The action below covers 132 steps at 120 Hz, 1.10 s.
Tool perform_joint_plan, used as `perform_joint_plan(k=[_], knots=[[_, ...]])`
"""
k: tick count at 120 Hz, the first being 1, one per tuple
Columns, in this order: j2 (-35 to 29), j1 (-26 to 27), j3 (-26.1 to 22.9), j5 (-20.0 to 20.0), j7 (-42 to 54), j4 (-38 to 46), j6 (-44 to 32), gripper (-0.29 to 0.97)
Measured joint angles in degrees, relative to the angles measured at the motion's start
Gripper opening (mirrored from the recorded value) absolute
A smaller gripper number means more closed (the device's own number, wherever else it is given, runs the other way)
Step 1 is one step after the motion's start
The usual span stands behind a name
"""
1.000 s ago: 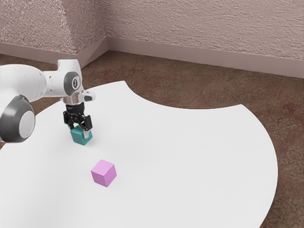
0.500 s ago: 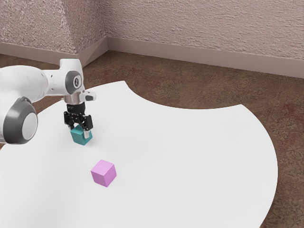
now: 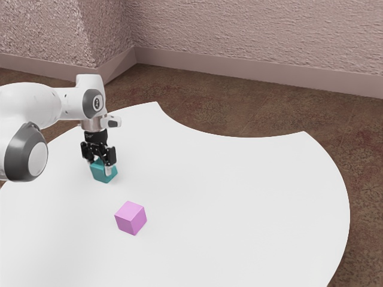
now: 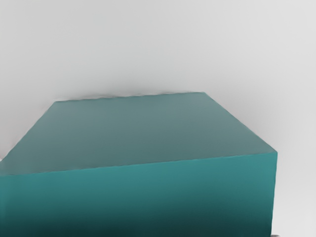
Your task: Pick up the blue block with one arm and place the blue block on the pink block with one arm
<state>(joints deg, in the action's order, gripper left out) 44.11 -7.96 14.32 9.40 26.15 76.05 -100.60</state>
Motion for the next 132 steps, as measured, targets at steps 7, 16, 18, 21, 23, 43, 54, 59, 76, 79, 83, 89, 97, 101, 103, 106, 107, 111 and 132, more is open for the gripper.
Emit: perform_joint_plan(k=[7, 16, 18, 21, 23, 43, 54, 59, 76, 79, 83, 89, 97, 101, 103, 106, 107, 111, 132], knots=[[0.03, 0.02, 0.03, 0.01, -0.04, 0.00, 0.07, 0.47], [0.06, -0.05, 0.05, 0.03, -0.10, 0.00, 0.17, 0.44], [0.06, -0.07, 0.03, 0.03, -0.11, 0.00, 0.18, 0.43], [0.06, -0.09, 0.04, 0.02, -0.13, 0.03, 0.18, 0.42], [0.05, -0.10, 0.05, 0.02, -0.14, 0.04, 0.18, 0.42], [-0.33, -0.11, 0.14, -0.03, -0.24, 0.09, 0.21, 0.39], [-1.29, 0.01, 0.23, -0.10, -0.30, 0.44, 0.27, 0.38], [-2.53, 0.29, 0.45, -0.19, -0.38, 1.02, 0.35, 0.37], [-9.78, 4.47, 3.00, -1.01, -1.00, 7.91, 0.94, 0.36], [-11.50, 5.34, 3.19, -1.45, -1.24, 9.61, 0.99, 0.36], [-13.75, 6.49, 3.33, -1.93, -1.61, 11.97, 1.00, 0.36], [-16.82, 8.34, 3.47, -2.54, -2.31, 15.05, 0.98, 0.36], [-19.86, 11.69, 4.41, -3.06, -3.42, 18.51, 0.87, 0.36], [-20.68, 13.95, 5.53, -3.21, -4.03, 19.97, 0.77, 0.36], [-20.94, 15.04, 6.09, -3.25, -4.33, 20.50, 0.72, 0.36], [-21.23, 16.36, 6.72, -3.24, -4.79, 21.14, 0.64, 0.36], [-21.39, 16.78, 6.88, -3.24, -4.95, 21.43, 0.62, 0.36], [-22.10, 18.32, 7.30, -3.23, -5.60, 22.59, 0.47, 0.36], [-28.23, 22.87, 7.87, -3.40, -9.18, 31.72, -1.78, 0.36]])
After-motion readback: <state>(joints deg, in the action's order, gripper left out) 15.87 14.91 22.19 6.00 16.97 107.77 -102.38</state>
